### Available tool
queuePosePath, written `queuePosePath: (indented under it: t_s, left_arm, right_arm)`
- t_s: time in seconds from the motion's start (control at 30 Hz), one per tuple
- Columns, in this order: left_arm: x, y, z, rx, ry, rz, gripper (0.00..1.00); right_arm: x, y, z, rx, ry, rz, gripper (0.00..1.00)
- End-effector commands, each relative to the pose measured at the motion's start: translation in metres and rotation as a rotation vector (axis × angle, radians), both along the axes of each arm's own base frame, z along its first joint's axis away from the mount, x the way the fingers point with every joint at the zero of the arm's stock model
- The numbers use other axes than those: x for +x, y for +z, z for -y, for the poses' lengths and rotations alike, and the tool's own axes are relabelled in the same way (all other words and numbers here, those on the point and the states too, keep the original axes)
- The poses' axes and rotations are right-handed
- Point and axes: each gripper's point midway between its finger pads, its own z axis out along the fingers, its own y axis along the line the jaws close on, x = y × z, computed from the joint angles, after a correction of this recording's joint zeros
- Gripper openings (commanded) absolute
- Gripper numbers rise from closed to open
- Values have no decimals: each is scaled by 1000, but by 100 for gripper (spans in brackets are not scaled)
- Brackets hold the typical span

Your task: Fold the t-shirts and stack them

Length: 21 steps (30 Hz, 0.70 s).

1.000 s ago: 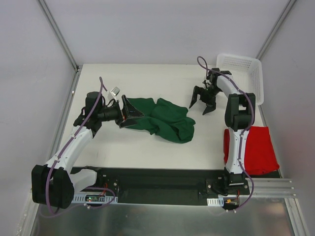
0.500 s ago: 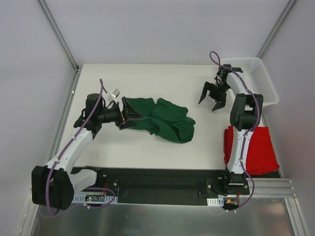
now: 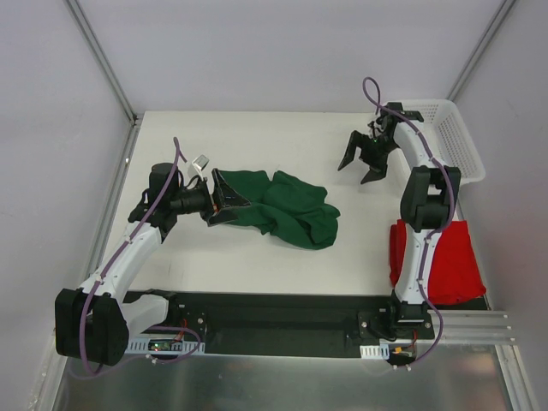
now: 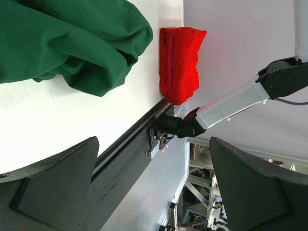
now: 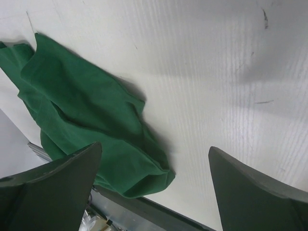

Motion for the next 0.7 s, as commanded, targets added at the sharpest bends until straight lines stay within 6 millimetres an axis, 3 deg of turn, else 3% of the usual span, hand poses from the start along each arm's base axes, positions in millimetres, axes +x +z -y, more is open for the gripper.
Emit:
queuePosePath:
  t_s: [0.0,0.07,0.17,0.3,0.33,0.4,0.47,0.6,0.63,0.67]
  left_arm:
    - [1,18,-1,-13,-5,79,99]
    - [1,17,-1,-10,2,80,99]
    - [0,16,-2,-8,5,77,99]
    - [0,14,-2,-6,9,72,99]
    - [0,13,-2,-6,10,67,99]
    - [1,15,-2,-8,9,72,99]
    - [2,17,-2,-8,10,76,99]
    - [1,16,-2,-9,8,70,100]
    - [1,15,-2,-9,6,69,100]
    - [0,13,-2,-9,5,62,99]
  right_arm:
    - [-14,18,10,-26,8,-21,96]
    - [-28,12,19,-81,1,-62,96]
    - [-35,24,29,-132,20,16,96]
    - [-37,66,34,-150,25,162,96]
    - [-40,80,41,-176,8,201,96]
    - [-46,86,54,-219,-27,214,96]
    - [-52,98,81,-293,-89,247,96]
    - [-71,96,119,-418,-216,229,96]
    - [-81,83,132,-461,-262,183,96]
    - [-82,82,137,-470,-301,192,96]
